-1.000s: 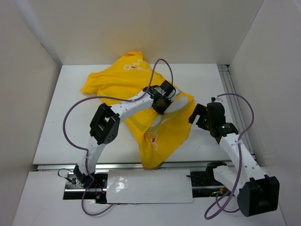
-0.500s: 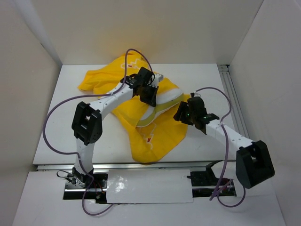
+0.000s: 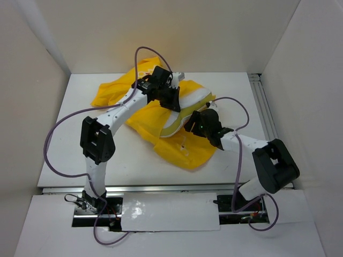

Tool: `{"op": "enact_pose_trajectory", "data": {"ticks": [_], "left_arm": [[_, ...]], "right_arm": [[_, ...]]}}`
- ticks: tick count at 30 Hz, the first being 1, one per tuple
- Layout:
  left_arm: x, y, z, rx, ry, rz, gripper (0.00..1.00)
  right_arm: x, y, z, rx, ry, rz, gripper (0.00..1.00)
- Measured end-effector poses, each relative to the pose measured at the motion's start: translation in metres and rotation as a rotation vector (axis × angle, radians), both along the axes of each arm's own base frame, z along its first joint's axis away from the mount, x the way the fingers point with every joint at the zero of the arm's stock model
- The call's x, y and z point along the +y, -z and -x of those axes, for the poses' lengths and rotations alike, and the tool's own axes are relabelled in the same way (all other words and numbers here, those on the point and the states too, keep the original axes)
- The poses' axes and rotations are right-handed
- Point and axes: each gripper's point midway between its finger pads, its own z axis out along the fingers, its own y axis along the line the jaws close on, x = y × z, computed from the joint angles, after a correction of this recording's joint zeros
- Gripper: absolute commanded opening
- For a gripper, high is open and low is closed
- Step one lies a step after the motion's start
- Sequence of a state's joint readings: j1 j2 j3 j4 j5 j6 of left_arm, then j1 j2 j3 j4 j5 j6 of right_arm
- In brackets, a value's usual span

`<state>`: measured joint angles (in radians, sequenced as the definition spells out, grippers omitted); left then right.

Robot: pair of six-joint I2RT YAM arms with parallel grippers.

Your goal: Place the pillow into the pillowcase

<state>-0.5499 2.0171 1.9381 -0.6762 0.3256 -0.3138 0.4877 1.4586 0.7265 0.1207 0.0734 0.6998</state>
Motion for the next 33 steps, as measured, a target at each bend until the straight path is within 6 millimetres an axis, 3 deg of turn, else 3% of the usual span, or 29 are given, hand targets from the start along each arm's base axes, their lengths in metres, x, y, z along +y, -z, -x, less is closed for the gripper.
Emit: {"op": "enact_pose_trajectory", "data": {"ticks": [8, 19, 23, 25, 30, 33], "left_arm": [[0.002, -0.007, 0.001, -0.009, -0.007, 0.004, 0.0], [0.005, -0.02, 0.004, -0.032, -0.012, 0.019, 0.0], [0.009, -0.024, 0.007, -0.042, -0.016, 0.025, 0.0], [0.01, -0.026, 0.009, -0.047, -0.016, 0.027, 0.0], [0.016, -0.03, 0.008, -0.062, -0.054, 0.015, 0.0], [0.021, -0.03, 0.004, -0.036, -0.091, 0.031, 0.0]], "right_arm": [[0.014, 0.012, -0.015, -0.034, 0.01, -0.019, 0.73], [0.025, 0.014, -0.043, -0.098, 0.11, -0.072, 0.55], [0.029, 0.018, -0.05, -0.104, 0.137, -0.095, 0.36], [0.03, 0.014, -0.053, -0.121, 0.151, -0.107, 0.0], [0.029, 0.003, -0.056, -0.16, 0.176, -0.112, 0.0], [0.019, -0.008, -0.043, -0.168, 0.17, -0.096, 0.0]]}}
